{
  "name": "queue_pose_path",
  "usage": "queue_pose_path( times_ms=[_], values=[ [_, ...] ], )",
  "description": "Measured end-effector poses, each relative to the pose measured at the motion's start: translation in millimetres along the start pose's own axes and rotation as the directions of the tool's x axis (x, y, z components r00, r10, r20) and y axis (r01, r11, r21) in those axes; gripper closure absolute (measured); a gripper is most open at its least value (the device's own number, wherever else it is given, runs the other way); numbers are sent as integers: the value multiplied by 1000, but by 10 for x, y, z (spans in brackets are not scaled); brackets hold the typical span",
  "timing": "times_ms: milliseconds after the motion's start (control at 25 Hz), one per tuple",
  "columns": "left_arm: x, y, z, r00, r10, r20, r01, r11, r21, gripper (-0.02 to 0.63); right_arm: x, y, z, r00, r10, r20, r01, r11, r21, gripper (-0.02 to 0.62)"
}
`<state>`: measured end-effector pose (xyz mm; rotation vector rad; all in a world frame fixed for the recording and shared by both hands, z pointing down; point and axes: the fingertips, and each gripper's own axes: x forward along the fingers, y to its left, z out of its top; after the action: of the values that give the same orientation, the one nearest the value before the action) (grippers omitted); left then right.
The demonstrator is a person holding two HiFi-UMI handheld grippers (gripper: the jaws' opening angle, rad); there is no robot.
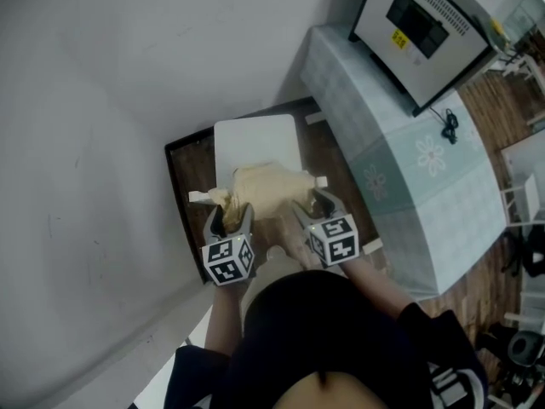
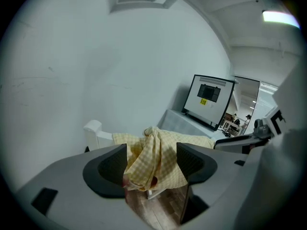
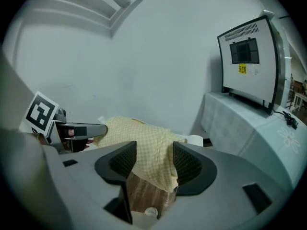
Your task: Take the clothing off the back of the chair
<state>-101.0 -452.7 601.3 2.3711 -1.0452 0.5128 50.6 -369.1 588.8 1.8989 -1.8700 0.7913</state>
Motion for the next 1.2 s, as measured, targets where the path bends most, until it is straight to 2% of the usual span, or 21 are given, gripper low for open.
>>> queue_pose_path(
  times_ms=[360,960,1200],
  values=[
    [155,80,-108,998,-29,-64,29,1000,-1,275,90,-51,-62,998,-47,-39,47,999,-1,361],
    [266,66,-135,997,-21,-75,20,1000,-4,279,206,-71,-63,992,-113,-51,112,993,-23,368],
    [282,-54,-138,993,-55,-102,56,998,5,386,200,-82,-65,991,-124,-46,123,992,-26,431]
  ],
)
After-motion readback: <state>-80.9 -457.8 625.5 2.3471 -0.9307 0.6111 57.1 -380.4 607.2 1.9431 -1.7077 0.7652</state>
